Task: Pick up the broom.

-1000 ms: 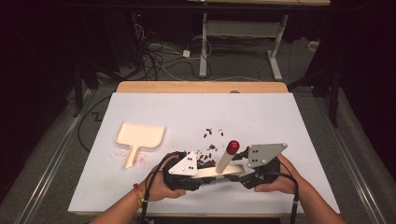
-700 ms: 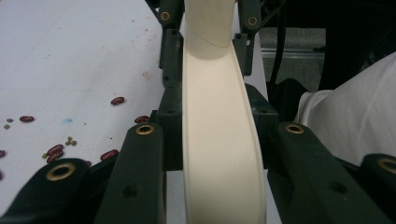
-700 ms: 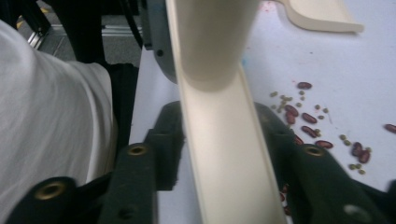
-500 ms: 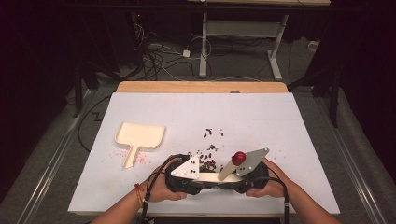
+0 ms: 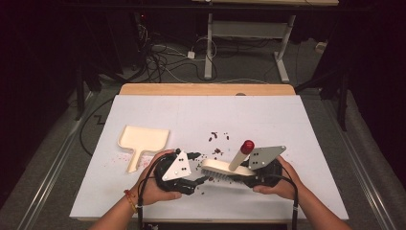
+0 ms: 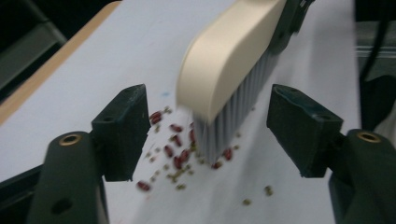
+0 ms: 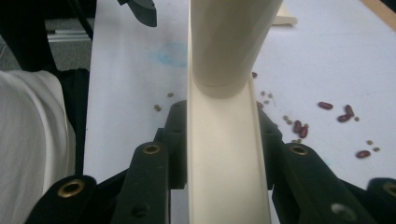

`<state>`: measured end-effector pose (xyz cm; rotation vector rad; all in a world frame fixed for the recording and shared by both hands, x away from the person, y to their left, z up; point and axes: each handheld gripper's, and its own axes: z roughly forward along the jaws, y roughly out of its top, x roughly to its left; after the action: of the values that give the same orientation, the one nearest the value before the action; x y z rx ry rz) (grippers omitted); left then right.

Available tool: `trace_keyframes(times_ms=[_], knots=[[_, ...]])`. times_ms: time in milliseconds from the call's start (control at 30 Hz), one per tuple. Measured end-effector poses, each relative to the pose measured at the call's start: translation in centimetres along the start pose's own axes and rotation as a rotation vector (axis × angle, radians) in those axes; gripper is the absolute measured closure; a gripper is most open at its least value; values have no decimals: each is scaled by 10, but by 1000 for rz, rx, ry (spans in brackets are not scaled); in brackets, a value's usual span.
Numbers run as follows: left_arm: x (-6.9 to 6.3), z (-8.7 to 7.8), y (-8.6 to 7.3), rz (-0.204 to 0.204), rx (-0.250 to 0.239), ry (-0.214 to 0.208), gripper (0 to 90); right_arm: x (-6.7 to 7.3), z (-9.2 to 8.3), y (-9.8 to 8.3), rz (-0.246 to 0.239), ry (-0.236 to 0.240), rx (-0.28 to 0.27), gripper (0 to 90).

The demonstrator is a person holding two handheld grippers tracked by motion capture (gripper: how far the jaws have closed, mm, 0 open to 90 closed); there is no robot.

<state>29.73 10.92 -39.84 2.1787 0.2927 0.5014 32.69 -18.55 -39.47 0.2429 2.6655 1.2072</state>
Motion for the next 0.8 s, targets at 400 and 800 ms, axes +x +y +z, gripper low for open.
trace_keyframes(times_ms=[400, 800], knots=[[12, -29, -47, -84, 62, 219, 187, -19, -20, -3, 61, -161, -24, 671], [18, -51, -91, -204, 92, 316, 187, -36, -29, -9, 133, -264, -43, 672]])
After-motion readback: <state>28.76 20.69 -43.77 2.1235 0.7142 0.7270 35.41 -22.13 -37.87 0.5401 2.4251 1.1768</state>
